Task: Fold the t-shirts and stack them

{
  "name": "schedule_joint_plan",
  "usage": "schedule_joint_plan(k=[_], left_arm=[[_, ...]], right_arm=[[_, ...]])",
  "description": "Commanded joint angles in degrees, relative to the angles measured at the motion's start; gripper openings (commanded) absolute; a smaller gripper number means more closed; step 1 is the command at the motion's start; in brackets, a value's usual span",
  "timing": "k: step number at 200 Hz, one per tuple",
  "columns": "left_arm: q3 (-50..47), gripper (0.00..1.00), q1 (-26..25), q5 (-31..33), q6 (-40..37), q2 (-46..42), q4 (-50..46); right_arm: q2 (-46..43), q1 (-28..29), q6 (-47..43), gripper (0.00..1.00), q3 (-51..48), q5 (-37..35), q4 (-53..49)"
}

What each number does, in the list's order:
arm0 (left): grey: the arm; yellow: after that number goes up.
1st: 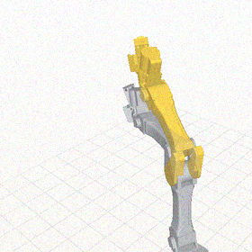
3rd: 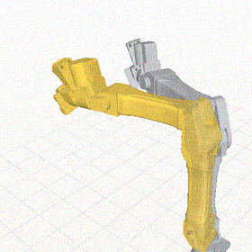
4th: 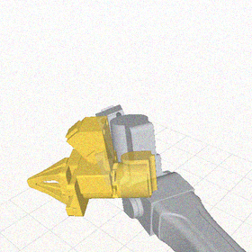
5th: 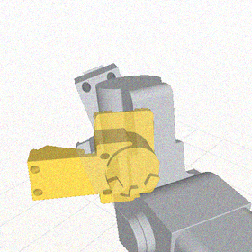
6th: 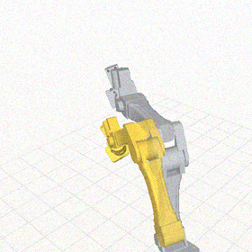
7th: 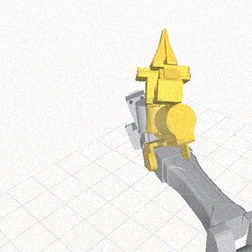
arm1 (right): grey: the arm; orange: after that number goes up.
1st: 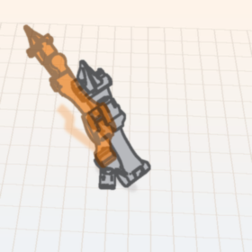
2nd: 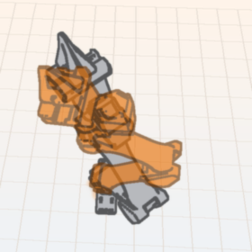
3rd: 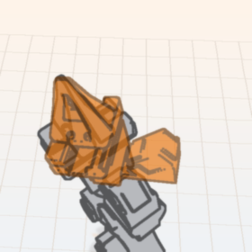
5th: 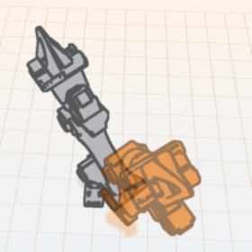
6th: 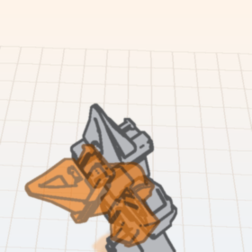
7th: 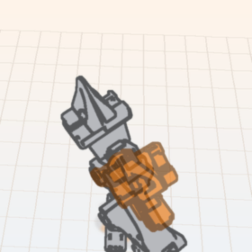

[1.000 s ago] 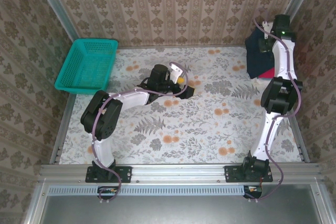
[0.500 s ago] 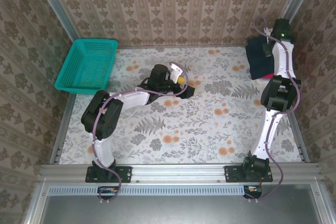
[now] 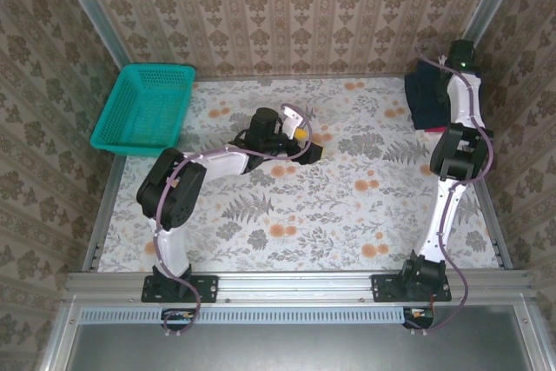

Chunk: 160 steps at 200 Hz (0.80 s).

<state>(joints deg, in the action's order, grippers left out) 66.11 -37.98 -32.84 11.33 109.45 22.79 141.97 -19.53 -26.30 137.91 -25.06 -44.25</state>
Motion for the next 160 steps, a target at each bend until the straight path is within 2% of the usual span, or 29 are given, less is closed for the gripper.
schedule_joint_plan(k=[1, 20, 32, 52, 81, 160], left_arm=[[0.39, 1.0, -0.43, -1.26, 0.76, 0.5, 1.3], [0.61, 1.0, -0.43, -1.51, 1.03, 0.92, 1.47], [0.84, 1.0, -0.43, -1.83, 1.47, 1.24, 1.94], [0.97, 1.0, -0.43, -2.31, 2.22, 1.65, 2.78], [0.69, 1.0, -0.42, -2.14, 2.37, 1.48, 2.89], [1.08, 1.0, -0.34, -2.64, 2.33, 1.53, 2.53]], right_arm=[[-2.2, -0.06, 2.93, 0.86, -1.77, -1.84, -2.87], [-5.54, -0.06, 4.37, 0.79, -4.47, 2.19, -1.53], [-5.8, -0.05, 4.68, 0.79, -4.97, 4.57, -1.46], [-4.21, 0.03, 4.85, 0.84, -4.24, 4.89, -2.48], [-1.23, -0.09, 5.75, 0.85, -4.0, 6.75, -3.82], [11.18, -0.44, 9.12, 0.82, 8.73, 21.07, -23.08]])
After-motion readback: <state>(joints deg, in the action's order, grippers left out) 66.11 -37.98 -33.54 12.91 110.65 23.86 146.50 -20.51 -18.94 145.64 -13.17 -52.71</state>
